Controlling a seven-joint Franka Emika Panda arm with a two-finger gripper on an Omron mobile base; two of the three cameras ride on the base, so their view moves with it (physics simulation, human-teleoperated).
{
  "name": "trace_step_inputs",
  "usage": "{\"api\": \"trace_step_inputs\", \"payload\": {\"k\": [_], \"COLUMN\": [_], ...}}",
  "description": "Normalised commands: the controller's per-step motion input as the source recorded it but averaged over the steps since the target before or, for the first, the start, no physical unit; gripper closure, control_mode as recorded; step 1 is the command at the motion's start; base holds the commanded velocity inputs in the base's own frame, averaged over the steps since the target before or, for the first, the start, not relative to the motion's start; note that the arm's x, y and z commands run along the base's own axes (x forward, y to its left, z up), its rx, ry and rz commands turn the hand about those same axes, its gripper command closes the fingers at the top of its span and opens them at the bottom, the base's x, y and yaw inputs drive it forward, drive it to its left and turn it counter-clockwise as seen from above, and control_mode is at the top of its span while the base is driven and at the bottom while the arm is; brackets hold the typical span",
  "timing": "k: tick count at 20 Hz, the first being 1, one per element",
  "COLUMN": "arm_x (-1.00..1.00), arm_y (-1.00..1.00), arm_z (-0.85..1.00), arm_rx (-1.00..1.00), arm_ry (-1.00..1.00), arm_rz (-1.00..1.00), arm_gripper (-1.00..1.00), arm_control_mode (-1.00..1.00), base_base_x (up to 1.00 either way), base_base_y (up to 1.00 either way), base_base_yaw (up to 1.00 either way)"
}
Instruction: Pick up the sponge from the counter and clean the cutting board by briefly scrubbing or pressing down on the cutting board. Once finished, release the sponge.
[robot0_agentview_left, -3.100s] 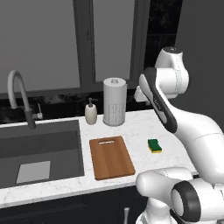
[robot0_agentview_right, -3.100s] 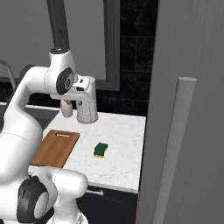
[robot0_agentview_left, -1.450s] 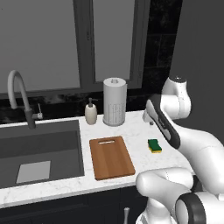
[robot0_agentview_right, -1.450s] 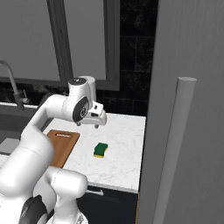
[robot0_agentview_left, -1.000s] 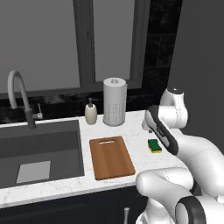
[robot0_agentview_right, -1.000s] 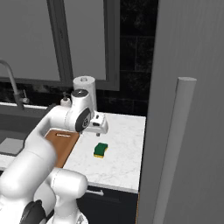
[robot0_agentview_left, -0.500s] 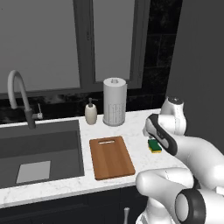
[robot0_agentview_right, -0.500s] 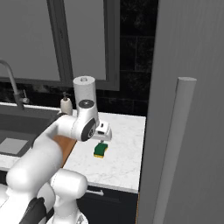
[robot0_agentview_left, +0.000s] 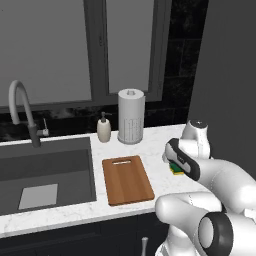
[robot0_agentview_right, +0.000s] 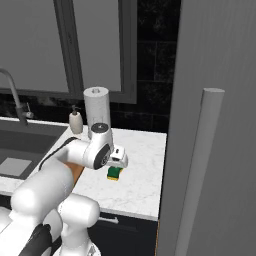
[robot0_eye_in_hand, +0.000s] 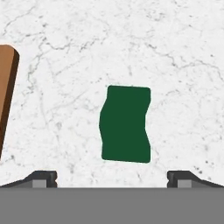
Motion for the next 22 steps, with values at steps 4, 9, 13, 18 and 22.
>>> {"api": "trace_step_inputs", "payload": {"k": [4, 9, 13, 18, 22], "arm_x": [0.00, 0.02, 0.03, 0.07, 0.08], "arm_y": [0.00, 0.00, 0.00, -0.01, 0.00], "arm_z": [-0.23, -0.18, -0.19, -0.17, -0.24], "arm_rx": [0.00, 0.00, 0.00, 0.00, 0.00], "arm_ry": [0.00, 0.00, 0.00, 0.00, 0.00], "arm_rz": [0.00, 0.00, 0.00, 0.00, 0.00], "arm_gripper": [-1.00, -1.00, -1.00, -1.00, -1.00], "arm_control_mode": [-1.00, -1.00, -1.00, -1.00, -1.00], "base_base_x": [0.00, 0.00, 0.00, 0.00, 0.00], "base_base_y": [0.00, 0.00, 0.00, 0.00, 0.00], "base_base_yaw": [0.00, 0.00, 0.00, 0.00, 0.00]}}
